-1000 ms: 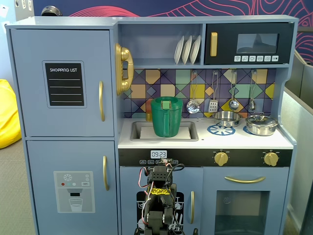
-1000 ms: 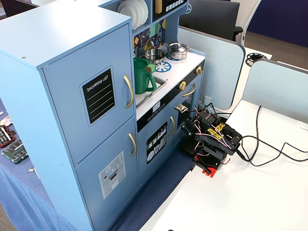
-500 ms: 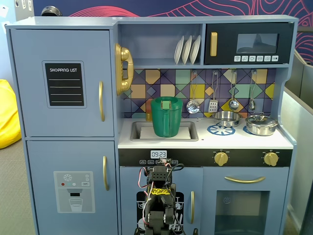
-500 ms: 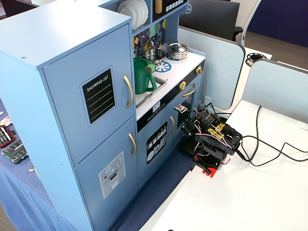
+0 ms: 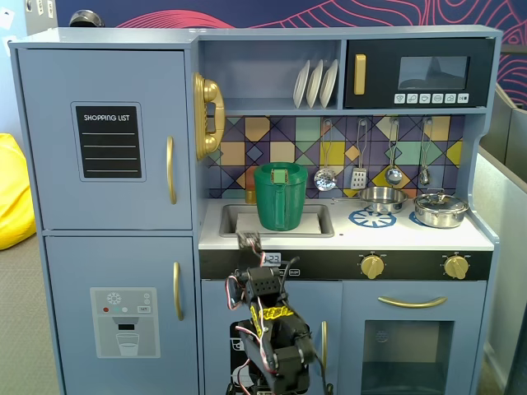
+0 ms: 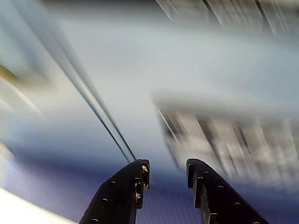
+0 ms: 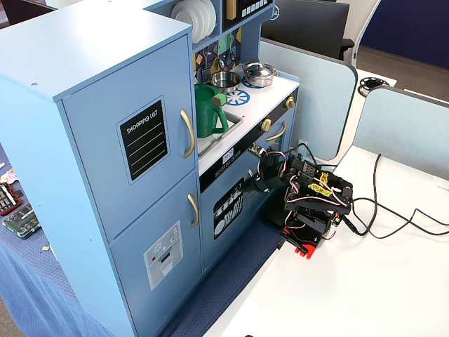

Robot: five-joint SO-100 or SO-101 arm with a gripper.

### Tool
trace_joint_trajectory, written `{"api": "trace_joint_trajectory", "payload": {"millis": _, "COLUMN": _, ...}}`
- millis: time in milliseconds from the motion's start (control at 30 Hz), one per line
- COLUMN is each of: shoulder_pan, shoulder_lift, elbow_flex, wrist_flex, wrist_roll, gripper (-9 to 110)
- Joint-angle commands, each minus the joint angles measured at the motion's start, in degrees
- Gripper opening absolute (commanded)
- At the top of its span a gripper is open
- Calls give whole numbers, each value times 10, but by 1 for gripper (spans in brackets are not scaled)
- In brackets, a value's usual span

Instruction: Open the left cabinet door

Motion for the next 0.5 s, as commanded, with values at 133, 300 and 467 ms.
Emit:
{"api": "trace_joint_trajectory", "payload": {"millis": 133, "shoulder_pan": -108, "shoulder_lift": -92, "elbow_flex": -188, "wrist_flex": -171, "wrist_roll": -50, "gripper": 1}}
{"api": "trace_joint_trajectory", "payload": {"millis": 300, "shoulder_pan": -133, "shoulder_lift": -191, "elbow_flex": -295, "wrist_flex": -265, "wrist_roll": -91, "gripper": 3}}
{"api": "trace_joint_trajectory", "payload": {"millis": 467, "shoulder_pan": -145, "shoulder_lift": -282, "elbow_flex": -381, "wrist_flex": -332, "wrist_roll": -96, "gripper": 5}}
